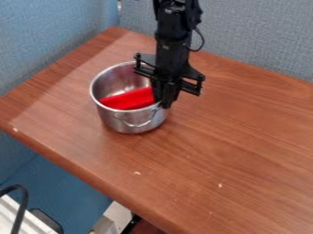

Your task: Put the red object in the metal pot

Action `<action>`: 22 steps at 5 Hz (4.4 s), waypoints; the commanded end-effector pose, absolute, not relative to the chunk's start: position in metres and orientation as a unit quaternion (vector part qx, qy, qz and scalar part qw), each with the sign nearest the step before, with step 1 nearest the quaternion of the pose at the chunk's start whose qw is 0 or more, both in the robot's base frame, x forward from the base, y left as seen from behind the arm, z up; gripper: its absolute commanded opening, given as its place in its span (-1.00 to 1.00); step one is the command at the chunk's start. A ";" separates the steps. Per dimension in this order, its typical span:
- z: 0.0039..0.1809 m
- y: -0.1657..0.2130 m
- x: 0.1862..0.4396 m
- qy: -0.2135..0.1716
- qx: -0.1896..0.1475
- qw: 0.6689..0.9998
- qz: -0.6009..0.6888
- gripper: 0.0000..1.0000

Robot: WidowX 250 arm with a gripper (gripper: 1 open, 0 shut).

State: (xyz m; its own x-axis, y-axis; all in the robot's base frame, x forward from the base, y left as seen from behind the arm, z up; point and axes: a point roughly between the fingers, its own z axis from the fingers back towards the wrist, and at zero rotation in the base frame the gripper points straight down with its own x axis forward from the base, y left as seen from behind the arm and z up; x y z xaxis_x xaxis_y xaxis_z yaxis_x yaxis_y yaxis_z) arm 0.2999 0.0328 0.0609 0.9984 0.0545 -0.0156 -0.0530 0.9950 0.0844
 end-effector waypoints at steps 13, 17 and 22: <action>0.053 0.004 0.267 0.051 -0.007 0.992 0.119 1.00; 0.073 -0.011 0.283 0.040 -0.005 0.993 0.113 1.00; 0.102 0.002 0.284 0.009 -0.017 0.998 0.058 -1.00</action>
